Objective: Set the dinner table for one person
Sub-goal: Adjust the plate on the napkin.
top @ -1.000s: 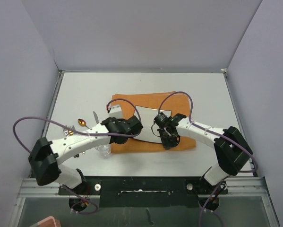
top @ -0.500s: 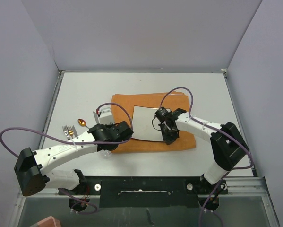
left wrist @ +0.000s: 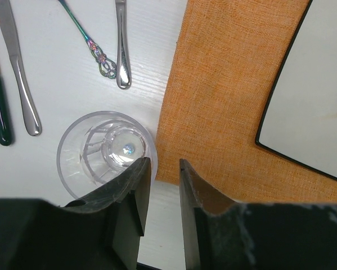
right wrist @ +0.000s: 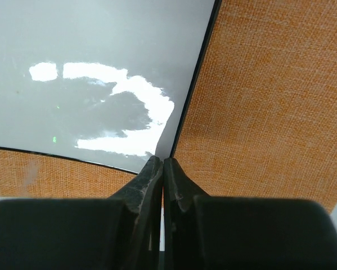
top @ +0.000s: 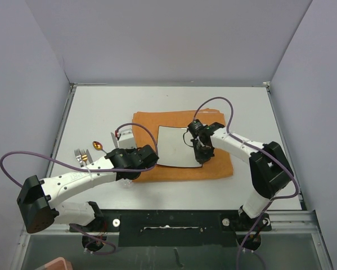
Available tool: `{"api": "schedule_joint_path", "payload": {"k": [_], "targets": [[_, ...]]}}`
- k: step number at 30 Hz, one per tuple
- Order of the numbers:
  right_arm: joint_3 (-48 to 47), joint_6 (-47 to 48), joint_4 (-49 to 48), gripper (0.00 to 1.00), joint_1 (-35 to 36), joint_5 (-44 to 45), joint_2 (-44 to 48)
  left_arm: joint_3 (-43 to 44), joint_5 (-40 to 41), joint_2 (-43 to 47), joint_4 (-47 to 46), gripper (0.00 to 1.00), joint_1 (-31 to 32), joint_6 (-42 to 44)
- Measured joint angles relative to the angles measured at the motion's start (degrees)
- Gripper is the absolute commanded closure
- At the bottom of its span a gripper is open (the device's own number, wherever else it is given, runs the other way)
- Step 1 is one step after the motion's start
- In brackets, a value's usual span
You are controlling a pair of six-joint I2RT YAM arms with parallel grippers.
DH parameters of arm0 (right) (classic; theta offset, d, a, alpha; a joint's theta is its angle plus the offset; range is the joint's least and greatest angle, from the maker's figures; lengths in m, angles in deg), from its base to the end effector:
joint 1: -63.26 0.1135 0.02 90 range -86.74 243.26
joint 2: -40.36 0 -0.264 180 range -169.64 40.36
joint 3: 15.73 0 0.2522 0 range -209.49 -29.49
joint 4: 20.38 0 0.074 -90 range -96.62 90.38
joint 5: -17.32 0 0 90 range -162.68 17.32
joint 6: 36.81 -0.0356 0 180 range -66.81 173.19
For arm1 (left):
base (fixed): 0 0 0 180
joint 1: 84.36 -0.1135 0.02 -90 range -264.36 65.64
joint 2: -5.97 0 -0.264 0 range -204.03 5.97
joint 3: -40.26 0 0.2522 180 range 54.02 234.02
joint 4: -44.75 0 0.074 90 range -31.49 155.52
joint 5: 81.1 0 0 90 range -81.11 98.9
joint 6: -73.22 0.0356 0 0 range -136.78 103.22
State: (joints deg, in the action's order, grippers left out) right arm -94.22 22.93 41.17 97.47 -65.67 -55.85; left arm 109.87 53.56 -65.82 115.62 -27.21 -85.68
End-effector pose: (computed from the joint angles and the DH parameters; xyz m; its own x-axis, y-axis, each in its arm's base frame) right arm 0.2581 0.1702 0.1918 -0.9735 -0.0571 -0.2212 -0.0563 0.9984 -0.0097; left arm 0.1395 -0.1700 0.2597 -0.6406 -0.2313 -0.7322 -0.3090 0.9506 -0.0299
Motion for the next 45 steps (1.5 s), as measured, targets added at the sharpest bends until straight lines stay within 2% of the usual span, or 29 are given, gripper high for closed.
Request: {"api": "schedule_joint_path", "payload": {"k": [7,18,45], "targets": [[-0.35,-0.76,0.81,1.0,1.92,-0.35,4.11,-0.55,-0.2,-0.02,-1.42,0.65,-0.13,0.68],[2.38,-2.6,1.09,1.0,4.55,-1.68,6.86,-0.85,-0.52,0.0,-7.28,0.62,-0.22,7.48],[3.72,-1.51,-1.53,1.0,4.81,-1.46,-2.23,-0.74,-0.26,1.07,-8.74,0.62,-0.44,10.12]]}}
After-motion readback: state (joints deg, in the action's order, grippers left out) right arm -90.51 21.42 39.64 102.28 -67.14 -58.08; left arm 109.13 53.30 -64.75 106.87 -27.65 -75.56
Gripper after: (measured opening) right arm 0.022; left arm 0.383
